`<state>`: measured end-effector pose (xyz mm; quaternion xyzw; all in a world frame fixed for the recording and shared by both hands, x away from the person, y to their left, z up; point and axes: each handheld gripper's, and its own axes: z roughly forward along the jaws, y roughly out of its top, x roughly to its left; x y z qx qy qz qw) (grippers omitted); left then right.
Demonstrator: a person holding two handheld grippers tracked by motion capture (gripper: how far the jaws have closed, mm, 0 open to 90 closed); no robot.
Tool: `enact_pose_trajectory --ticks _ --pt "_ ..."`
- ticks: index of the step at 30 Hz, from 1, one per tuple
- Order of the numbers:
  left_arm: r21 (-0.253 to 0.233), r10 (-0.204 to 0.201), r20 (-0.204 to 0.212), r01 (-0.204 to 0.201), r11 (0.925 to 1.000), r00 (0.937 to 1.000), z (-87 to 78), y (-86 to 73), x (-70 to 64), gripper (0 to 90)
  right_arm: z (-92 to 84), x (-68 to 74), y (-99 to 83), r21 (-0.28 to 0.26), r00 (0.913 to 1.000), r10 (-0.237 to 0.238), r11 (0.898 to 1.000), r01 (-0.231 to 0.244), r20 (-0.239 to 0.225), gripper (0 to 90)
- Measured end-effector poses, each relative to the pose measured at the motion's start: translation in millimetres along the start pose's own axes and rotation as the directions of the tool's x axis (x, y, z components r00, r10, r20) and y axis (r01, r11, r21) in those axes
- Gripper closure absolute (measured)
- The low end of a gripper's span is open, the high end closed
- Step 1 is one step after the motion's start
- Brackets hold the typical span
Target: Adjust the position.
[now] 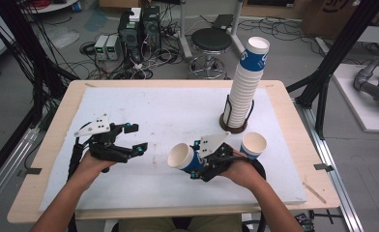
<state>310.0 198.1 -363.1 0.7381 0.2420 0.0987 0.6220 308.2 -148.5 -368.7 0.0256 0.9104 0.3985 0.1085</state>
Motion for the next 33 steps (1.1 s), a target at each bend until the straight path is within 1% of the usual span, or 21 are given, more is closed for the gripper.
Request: enact_pose_trajectory --ticks 2,5,6,10,12,13,16,17,21,23,26,29,31,33 --pt "-0.017 -0.006 -0.013 0.006 0.9998 0.9999 -1.2 -2.0 0.6 18.3 -1.9 -0.4 -2.7 -0.033 0.9998 0.018 0.999 -0.017 0.009 28.1" --pt "-0.041 -0.022 -0.026 0.021 0.999 0.9994 -2.0 -5.7 1.6 18.3 -4.9 -1.7 -8.8 -0.104 0.998 0.059 0.993 -0.056 0.025 28.1" --pt "-0.044 -0.028 -0.027 0.026 0.9987 0.9993 -1.9 -7.2 1.9 18.3 -5.8 -1.7 -10.8 -0.12 0.9967 0.076 0.99 -0.072 0.028 28.0" --pt "-0.046 -0.047 -0.032 0.045 0.9979 0.9984 -0.8 -14.0 2.8 18.3 -7.5 -3.0 -17.8 -0.181 0.9919 0.121 0.977 -0.112 0.038 27.8" --pt "-0.045 -0.049 -0.036 0.047 0.9979 0.9981 -0.5 -17.1 3.4 18.3 -8.2 -3.5 -21.2 -0.203 0.989 0.141 0.971 -0.13 0.044 27.7" --pt "-0.046 -0.054 -0.039 0.052 0.9976 0.9978 0.0 -19.0 3.8 18.3 -8.1 -3.8 -22.4 -0.211 0.9884 0.143 0.969 -0.129 0.052 27.6" --pt "-0.054 -0.063 -0.05 0.061 0.9967 0.9968 1.0 -23.6 4.0 18.3 -8.7 -2.8 -26.9 -0.244 0.9826 0.172 0.958 -0.151 0.069 27.6" --pt "-0.054 -0.061 -0.05 0.058 0.9969 0.9969 1.0 -24.5 4.2 18.3 -8.7 -2.2 -28.4 -0.259 0.9802 0.184 0.952 -0.16 0.072 27.6" --pt "-0.06 -0.068 -0.058 0.064 0.9961 0.996 2.4 -30.2 4.3 18.3 -7.6 -1.0 -31.3 -0.293 0.9756 0.196 0.943 -0.16 0.099 27.6" --pt "-0.058 -0.068 -0.068 0.064 0.9963 0.9954 3.2 -33.3 4.3 18.3 -6.9 -0.4 -32.0 -0.307 0.9717 0.209 0.937 -0.166 0.111 27.6" --pt "-0.062 -0.07 -0.08 0.065 0.9959 0.9943 2.9 -38.1 4.7 18.3 -5.5 -0.5 -32.1 -0.325 0.9685 0.21 0.933 -0.157 0.134 27.6" --pt "-0.075 -0.069 -0.097 0.062 0.9953 0.9929 1.0 -42.2 5.9 18.3 -4.6 0.4 -31.7 -0.337 0.9645 0.217 0.929 -0.157 0.15 27.7" --pt "-0.088 -0.067 -0.114 0.057 0.9945 0.9912 -0.9 -43.7 6.7 18.3 -4.0 0.5 -31.9 -0.352 0.9612 0.22 0.924 -0.15 0.167 27.7" --pt "-0.101 -0.067 -0.121 0.055 0.9934 0.9904 -3.7 -44.9 7.9 18.4 -3.6 1.0 -32.1 -0.365 0.9568 0.23 0.918 -0.153 0.178 27.7"
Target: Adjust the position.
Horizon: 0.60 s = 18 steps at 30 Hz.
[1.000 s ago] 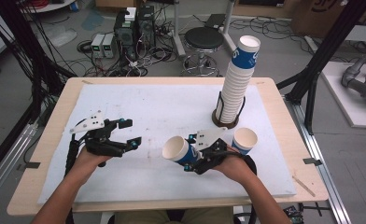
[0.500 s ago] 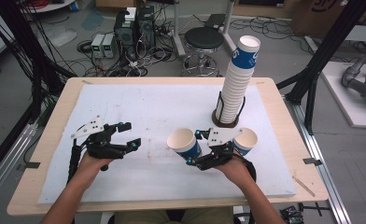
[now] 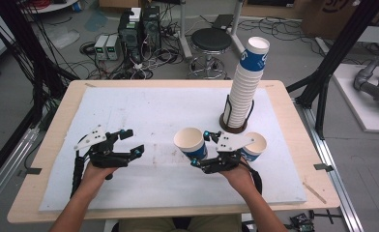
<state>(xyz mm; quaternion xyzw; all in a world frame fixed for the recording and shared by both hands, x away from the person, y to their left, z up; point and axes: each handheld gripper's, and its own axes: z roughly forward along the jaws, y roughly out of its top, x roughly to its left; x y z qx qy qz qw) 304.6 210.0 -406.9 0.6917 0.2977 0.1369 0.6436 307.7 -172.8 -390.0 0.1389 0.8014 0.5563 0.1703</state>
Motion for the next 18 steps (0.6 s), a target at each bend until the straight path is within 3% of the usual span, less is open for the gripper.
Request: enact_pose_trajectory --ticks 4,10,18 --pt "-0.018 0.016 -0.031 -0.017 0.9997 0.9994 -6.1 -1.2 2.4 18.6 0.1 0.0 -1.4 -0.035 0.9993 0.013 0.999 -0.012 0.034 27.7" --pt "-0.024 0.037 -0.077 -0.039 0.999 0.9963 -15.5 -5.5 4.9 18.6 -2.5 -1.4 -2.0 -0.079 0.998 0.04 0.996 -0.036 0.049 27.7" --pt "-0.013 0.046 -0.085 -0.047 0.9988 0.9953 -18.9 -8.7 6.1 18.6 -4.3 -1.8 -2.0 -0.125 0.9953 0.069 0.99 -0.061 0.067 27.7"
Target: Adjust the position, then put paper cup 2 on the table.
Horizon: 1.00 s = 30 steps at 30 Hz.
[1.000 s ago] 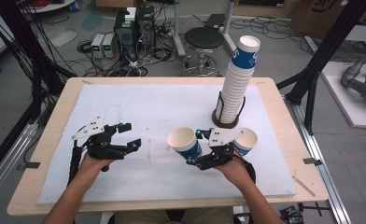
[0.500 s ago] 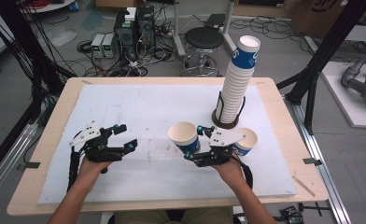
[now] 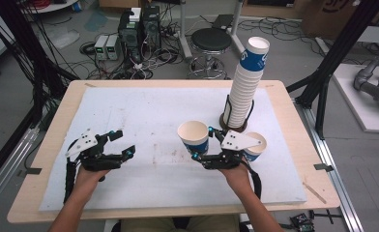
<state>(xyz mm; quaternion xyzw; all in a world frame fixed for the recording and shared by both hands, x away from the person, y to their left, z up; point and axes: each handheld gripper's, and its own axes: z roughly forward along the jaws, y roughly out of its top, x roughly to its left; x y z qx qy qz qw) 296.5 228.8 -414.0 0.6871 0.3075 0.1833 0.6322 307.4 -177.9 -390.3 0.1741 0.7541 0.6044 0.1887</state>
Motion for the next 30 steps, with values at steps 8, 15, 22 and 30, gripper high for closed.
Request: enact_pose_trajectory --ticks 8,15,22,30 --pt "-0.009 0.001 -0.005 -0.001 1.0 1.0 -1.2 1.3 -0.6 18.6 -2.7 -1.1 -0.8 -0.011 0.9999 0.006 1.0 -0.006 0.01 27.7" --pt "-0.01 0.0 -0.01 0.0 1.0 0.9999 -1.8 0.8 0.1 18.6 -2.7 -1.1 -0.6 -0.011 0.9999 0.004 1.0 -0.004 0.014 27.7" --pt "-0.016 -0.003 -0.013 0.002 0.9999 0.9999 -3.6 1.4 1.3 18.6 -1.4 -0.9 -0.9 -0.01 0.9999 0.005 1.0 -0.005 0.015 27.7" --pt "-0.028 -0.011 -0.025 0.01 0.9996 0.9996 -8.7 2.2 5.3 18.6 5.5 0.9 -0.5 -0.009 0.9999 0.009 1.0 -0.009 0.011 27.7"
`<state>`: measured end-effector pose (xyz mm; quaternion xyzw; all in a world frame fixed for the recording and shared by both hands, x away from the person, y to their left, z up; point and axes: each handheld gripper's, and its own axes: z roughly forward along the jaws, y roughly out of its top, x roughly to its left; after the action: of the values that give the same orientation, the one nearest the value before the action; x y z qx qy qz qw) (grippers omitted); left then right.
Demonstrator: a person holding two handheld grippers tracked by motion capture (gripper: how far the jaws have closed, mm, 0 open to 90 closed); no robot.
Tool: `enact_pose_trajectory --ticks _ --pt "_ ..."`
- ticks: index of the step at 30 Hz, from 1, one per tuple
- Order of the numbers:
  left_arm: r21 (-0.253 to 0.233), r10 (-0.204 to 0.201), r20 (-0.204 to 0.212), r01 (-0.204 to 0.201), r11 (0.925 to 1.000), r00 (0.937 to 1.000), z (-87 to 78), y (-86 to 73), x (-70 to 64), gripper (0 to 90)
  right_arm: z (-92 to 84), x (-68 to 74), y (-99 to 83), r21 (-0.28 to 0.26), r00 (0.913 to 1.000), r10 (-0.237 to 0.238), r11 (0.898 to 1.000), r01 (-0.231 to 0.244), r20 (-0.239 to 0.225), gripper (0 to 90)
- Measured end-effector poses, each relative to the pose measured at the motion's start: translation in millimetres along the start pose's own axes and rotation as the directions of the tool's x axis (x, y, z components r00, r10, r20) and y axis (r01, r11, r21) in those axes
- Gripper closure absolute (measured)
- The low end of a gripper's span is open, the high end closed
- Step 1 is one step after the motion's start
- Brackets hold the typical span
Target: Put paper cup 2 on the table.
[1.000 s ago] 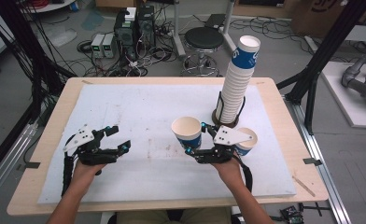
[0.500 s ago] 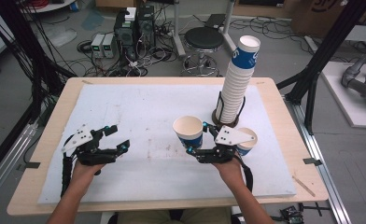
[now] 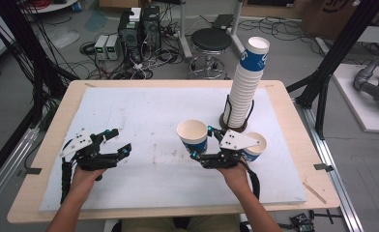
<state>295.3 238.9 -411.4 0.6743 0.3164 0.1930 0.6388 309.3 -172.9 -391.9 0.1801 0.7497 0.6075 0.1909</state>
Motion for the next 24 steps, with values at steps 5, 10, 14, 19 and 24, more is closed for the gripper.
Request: enact_pose_trajectory --ticks 5,10,14,19,24 --pt "-0.002 0.001 -0.013 -0.001 1.0 0.9999 -3.6 0.3 2.9 18.6 8.7 0.1 -0.6 -0.001 1.0 0.01 1.0 -0.01 -0.001 27.7" --pt "-0.002 -0.003 -0.022 0.003 1.0 0.9997 -5.9 -0.1 4.8 18.6 24.2 0.1 -1.5 -0.003 0.9998 0.018 1.0 -0.018 -0.005 27.7" --pt "0.002 -0.004 -0.025 0.004 1.0 0.9997 -5.9 -0.6 5.8 18.6 37.2 -1.5 -1.8 -0.018 0.9995 0.033 0.999 -0.033 -0.002 27.7" --pt "0.005 -0.007 -0.024 0.007 1.0 0.9997 -4.9 -1.3 5.7 18.6 51.8 -2.6 -0.6 -0.041 0.9989 0.047 0.998 -0.047 0.008 27.8" --pt "0.01 -0.008 -0.023 0.008 0.9999 0.9997 -4.7 -1.8 5.6 18.6 63.2 -4.0 -3.9 -0.031 0.9981 0.06 0.998 -0.06 0.015 27.7"
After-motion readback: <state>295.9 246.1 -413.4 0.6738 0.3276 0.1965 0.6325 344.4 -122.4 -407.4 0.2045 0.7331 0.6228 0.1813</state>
